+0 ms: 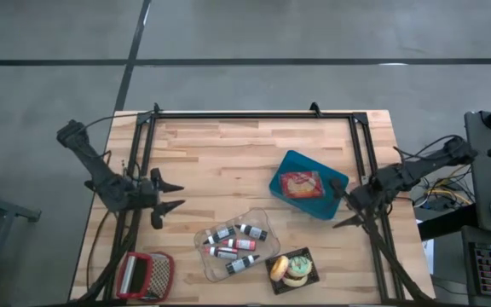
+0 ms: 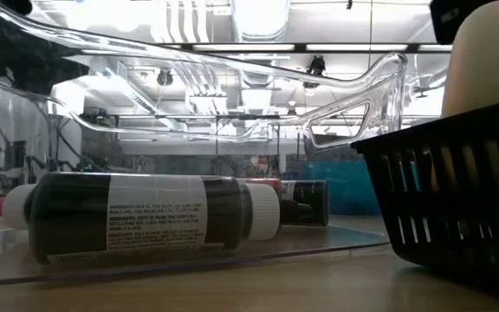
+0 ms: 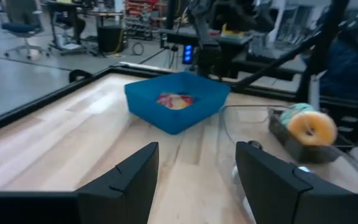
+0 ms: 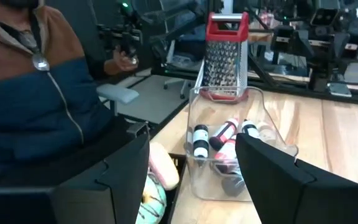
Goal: Pick & Place Food Item
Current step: Return to Home Position
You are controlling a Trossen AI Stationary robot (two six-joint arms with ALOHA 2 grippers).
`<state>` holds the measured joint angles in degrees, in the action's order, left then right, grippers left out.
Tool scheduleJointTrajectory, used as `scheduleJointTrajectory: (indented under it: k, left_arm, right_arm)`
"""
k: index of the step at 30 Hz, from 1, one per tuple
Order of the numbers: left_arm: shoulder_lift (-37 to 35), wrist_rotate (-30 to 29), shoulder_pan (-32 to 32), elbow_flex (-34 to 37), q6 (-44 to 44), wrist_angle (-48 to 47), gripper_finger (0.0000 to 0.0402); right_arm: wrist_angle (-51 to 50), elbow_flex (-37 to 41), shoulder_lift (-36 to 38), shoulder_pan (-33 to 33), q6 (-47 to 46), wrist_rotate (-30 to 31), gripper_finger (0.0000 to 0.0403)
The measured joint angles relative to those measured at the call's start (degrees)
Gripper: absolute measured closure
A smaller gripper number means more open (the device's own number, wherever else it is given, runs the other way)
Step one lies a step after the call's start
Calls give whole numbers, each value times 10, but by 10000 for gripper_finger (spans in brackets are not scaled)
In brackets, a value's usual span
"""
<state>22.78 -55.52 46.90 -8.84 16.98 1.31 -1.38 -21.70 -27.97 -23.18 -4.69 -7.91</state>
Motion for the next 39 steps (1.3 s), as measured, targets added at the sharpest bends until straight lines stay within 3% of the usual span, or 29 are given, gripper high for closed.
scheduleJointTrajectory:
  k: [8, 16, 24, 39]
  left_arm:
    - [-110, 70, 8, 38, -24, 2, 183]
    - [-195, 129, 8, 57, -72, 6, 184]
    - [-228, 149, 8, 68, -80, 22, 184]
    - [-228, 146, 8, 79, -80, 21, 184]
  right_arm:
    - [12, 84, 139, -1, 0, -20, 168]
    - [-17, 119, 246, -1, -15, -63, 168]
    - [-18, 124, 277, -1, -18, -161, 168]
    - [-31, 126, 279, -2, -18, -166, 168]
